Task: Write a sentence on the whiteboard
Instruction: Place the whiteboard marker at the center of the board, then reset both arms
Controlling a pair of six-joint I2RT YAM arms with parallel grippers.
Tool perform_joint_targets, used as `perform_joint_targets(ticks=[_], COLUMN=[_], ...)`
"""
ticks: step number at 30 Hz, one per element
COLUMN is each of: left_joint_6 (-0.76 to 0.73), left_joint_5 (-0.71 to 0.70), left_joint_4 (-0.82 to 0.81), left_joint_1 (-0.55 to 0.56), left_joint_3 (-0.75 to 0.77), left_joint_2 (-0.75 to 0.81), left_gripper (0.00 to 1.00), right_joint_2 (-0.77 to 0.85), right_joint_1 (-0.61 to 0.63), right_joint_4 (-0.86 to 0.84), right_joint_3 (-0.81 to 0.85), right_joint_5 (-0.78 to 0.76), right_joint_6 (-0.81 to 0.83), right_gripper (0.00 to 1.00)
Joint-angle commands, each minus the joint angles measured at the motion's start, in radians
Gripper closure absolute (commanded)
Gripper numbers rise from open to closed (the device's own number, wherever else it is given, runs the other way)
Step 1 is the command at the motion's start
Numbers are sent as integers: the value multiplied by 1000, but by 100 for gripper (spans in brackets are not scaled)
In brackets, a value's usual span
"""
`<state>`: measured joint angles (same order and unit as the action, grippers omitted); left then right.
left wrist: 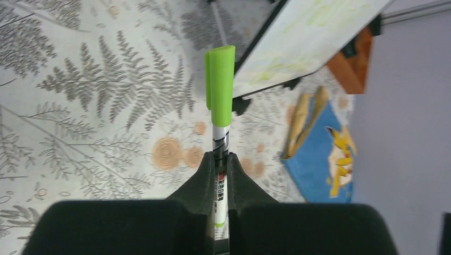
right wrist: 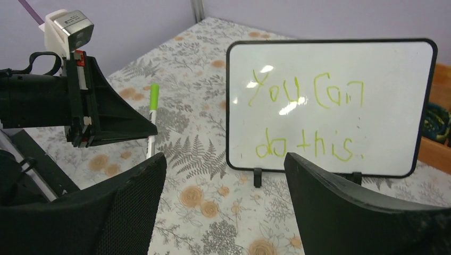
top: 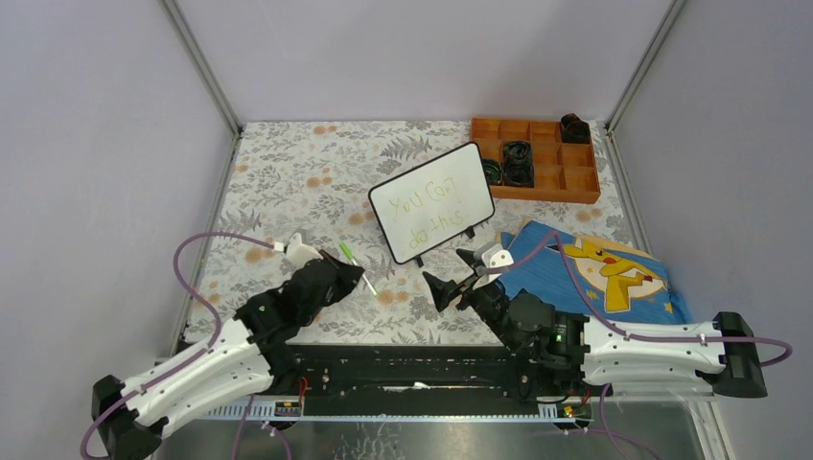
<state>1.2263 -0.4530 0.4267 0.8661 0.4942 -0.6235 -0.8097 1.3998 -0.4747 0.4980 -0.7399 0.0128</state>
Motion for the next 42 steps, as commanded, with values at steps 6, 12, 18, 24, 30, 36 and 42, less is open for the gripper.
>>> perform_joint_targets(ticks=[6, 12, 18, 24, 30, 36, 42], left_joint_6=[15, -35, -64, -74, -105, -160, -181], left_joint_5=[17, 116, 140, 167, 162, 145, 77], left_joint_4=[-138, -242, -269, -263, -172, 9, 95], left_joint_1=[-12, -88, -103, -106, -106, -104, -98], left_joint_3=[-60, -63, -62, -64, -36, 94, 171], left_joint_2=[-311, -473, -541, -570, -488, -407, -286], left_gripper=[95, 90, 75, 54, 32, 21, 17], right_joint_2=[12, 35, 58, 58, 62, 76, -1], right_joint_1=[2, 2, 2, 2, 2, 2, 2], right_joint_4=[144, 183, 194, 185, 191, 140, 80], right_joint_3=[3, 3, -4, -9, 11, 18, 66], right_joint_5=[-124, -148, -164, -180, -189, -242, -417], right_joint_6=[-134, -143, -146, -131, -109, -83, -60], right_gripper=[12, 12, 12, 12, 12, 10, 0])
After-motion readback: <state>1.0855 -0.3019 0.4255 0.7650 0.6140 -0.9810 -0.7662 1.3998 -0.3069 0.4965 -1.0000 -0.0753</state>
